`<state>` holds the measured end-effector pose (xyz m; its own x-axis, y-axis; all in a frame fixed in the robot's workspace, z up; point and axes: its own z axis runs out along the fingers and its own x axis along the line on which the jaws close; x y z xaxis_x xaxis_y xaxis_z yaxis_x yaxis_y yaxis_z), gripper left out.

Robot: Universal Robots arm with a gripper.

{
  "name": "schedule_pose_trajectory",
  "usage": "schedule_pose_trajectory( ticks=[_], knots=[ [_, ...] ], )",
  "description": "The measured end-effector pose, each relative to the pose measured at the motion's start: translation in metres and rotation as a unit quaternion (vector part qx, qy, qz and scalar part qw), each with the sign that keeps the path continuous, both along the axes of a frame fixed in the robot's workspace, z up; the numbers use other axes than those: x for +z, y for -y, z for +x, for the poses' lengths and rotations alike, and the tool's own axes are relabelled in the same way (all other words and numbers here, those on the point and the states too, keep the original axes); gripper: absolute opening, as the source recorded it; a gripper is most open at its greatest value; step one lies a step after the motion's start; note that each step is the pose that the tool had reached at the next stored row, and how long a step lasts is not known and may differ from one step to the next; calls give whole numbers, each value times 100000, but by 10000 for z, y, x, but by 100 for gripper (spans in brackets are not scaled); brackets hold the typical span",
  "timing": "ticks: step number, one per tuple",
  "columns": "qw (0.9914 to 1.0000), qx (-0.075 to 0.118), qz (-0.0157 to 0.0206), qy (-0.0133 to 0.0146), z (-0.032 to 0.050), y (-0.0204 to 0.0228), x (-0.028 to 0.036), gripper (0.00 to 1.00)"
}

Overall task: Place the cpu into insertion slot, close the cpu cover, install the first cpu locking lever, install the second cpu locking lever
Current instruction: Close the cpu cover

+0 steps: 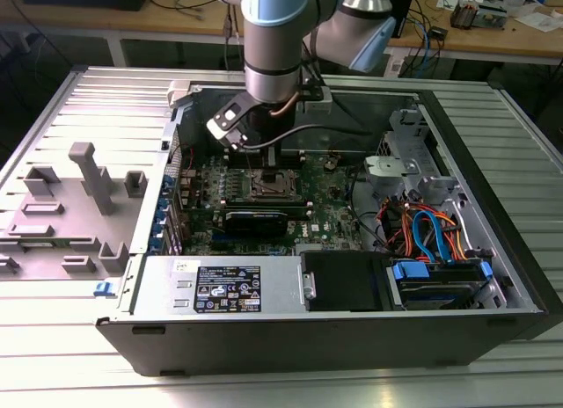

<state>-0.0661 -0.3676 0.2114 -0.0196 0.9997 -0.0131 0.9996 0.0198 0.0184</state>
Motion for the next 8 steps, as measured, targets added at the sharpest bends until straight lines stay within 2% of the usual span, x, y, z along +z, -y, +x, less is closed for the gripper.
schedule_pose_trajectory(
  ticks=[2, 8],
  knots=[
    [100000, -1, -4, -7, 62, 0, 0, 11],
    [100000, -4, 1, -3, 68, 0, 0, 11]
  ],
)
